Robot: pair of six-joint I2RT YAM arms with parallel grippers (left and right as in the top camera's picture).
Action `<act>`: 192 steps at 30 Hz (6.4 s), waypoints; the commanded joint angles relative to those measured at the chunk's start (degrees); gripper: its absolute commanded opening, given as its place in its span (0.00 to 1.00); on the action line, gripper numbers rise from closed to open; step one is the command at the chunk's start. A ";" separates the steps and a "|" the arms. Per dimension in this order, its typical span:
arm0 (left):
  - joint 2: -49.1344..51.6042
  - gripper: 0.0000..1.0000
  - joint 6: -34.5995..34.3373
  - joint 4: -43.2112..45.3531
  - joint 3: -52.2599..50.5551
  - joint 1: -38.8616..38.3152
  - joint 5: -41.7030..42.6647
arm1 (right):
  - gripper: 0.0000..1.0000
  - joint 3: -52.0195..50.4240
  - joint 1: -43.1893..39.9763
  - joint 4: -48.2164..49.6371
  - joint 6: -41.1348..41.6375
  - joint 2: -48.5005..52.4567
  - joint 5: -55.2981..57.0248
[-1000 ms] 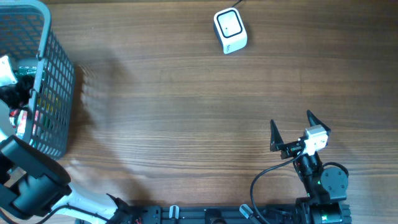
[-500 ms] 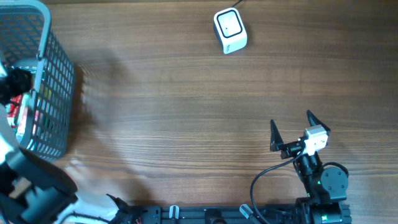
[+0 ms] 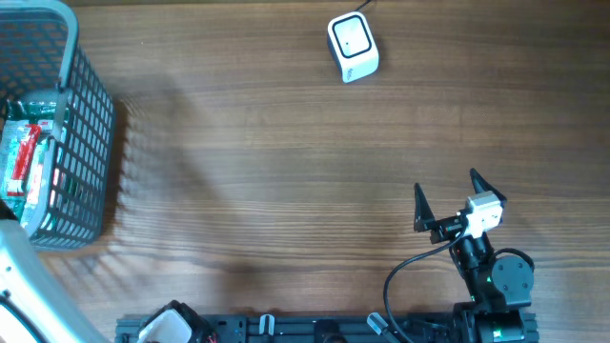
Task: Scan the item barcode
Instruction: 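Carry the soap bottle forward and set it down before the scanner, then return the left gripper to the basket, then grasp the red-wrapped snack with green lid using the left gripper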
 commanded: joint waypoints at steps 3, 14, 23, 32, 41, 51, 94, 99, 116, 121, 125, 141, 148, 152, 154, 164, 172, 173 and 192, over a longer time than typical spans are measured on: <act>-2.73 0.33 -1.38 -3.21 0.74 -10.38 -4.07 | 1.00 -0.04 -0.24 0.28 -0.24 0.02 -0.13; -2.99 0.33 -5.90 -13.92 0.74 -36.57 -14.86 | 1.00 -0.04 -0.24 0.28 -0.24 0.02 -0.13; 7.10 0.32 -12.90 -22.34 0.72 -53.81 -20.81 | 1.00 -0.04 -0.24 0.28 -0.28 0.02 -0.13; 22.75 0.27 -30.86 -20.59 0.68 -64.65 -24.11 | 1.00 -0.04 -0.24 0.28 -0.26 0.02 -0.13; 32.81 0.28 -32.87 -16.15 0.63 -74.25 -30.80 | 1.00 -0.04 -0.24 0.28 -0.24 0.02 -0.13; 39.39 0.30 -35.87 -12.22 0.63 -79.89 -32.63 | 1.00 -0.04 -0.24 0.28 -0.24 0.02 -0.13; 4.83 1.00 -25.03 -22.80 4.61 -33.57 -35.93 | 1.00 -0.04 -0.24 0.28 -0.26 0.02 -0.13; 4.90 1.00 -25.31 -28.37 4.59 -21.03 -35.93 | 1.00 -0.04 -0.24 0.28 -0.26 0.02 -0.13; 13.46 1.00 -42.23 -40.24 4.00 -0.70 -35.93 | 1.00 -0.04 -0.24 0.28 -0.24 0.02 -0.13; 16.41 1.00 -42.23 -39.56 0.83 -0.68 -35.91 | 1.00 -0.04 -0.24 0.28 -0.26 0.02 -0.13; 18.10 1.00 -42.21 -36.98 -3.74 -0.70 -35.45 | 1.00 -0.04 -0.24 0.28 -0.26 0.02 -0.13; 19.45 1.00 -42.27 -33.29 -12.24 -0.70 -31.50 | 1.00 -0.04 -0.24 0.28 -0.24 0.02 -0.13; 19.45 1.00 -42.27 -32.26 -12.24 -0.70 -28.17 | 1.00 -0.04 -0.24 0.28 -0.24 0.02 -0.13; 19.45 1.00 -41.77 -32.41 -12.24 -0.70 -28.20 | 1.00 -0.04 -0.24 0.28 -0.26 0.02 -0.13; 19.45 1.00 -41.55 -32.68 -12.26 -0.70 -28.20 | 1.00 -0.04 -0.24 0.28 -0.24 0.02 -0.13; 19.45 1.00 -38.25 -32.04 -14.29 -0.92 -28.98 | 0.99 -0.04 -0.24 0.28 -0.24 0.02 -0.13; 19.45 1.00 -38.18 -22.67 -23.23 -0.92 -29.20 | 1.00 -0.04 -0.24 0.28 -0.26 0.02 -0.13; 19.45 1.00 -38.21 -21.22 -24.13 -0.92 -28.87 | 1.00 -0.04 -0.24 0.28 -0.26 0.02 -0.13; 19.45 0.87 -38.80 -12.96 -28.52 -0.92 -25.38 | 1.00 -0.04 -0.24 0.28 -0.26 0.02 -0.13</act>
